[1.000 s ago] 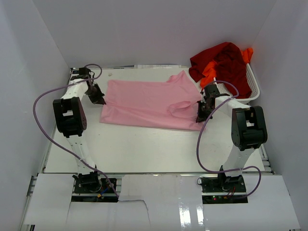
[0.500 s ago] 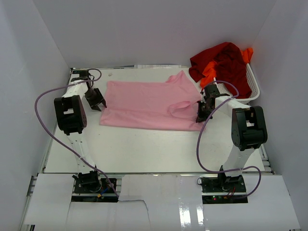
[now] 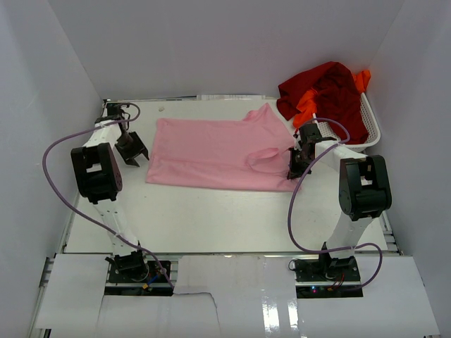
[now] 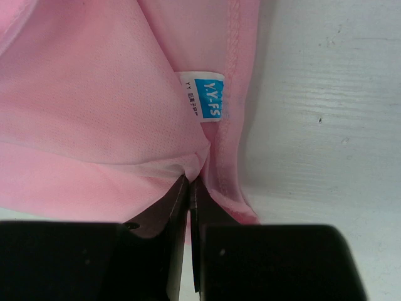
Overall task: Fold and stack the t-shirts
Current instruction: Fold the flattened tshirt in 1/3 of the way
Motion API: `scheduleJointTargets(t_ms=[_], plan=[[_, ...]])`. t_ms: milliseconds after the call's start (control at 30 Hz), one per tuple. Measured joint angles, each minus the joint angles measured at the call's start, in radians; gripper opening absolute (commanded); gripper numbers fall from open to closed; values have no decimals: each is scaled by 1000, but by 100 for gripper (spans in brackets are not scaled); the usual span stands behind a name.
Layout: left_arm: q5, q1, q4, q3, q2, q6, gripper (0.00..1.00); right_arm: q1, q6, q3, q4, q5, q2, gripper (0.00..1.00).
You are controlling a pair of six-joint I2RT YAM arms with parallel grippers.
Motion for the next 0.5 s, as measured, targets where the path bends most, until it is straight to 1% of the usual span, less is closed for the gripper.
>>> scheduleJointTargets(t_ms=[167, 300, 400, 500], plan=[[105, 2, 35, -169, -180, 0, 59, 0, -1, 0, 0, 7, -2, 9], [202, -2, 85, -262, -321, 0, 59, 0, -3, 11, -7, 15, -1, 9], [259, -4, 130, -307, -357, 0, 59, 0, -3, 25, -10, 25, -1, 10], [299, -17, 176, -352, -348, -5, 59, 0, -4, 42, -13, 32, -1, 11]])
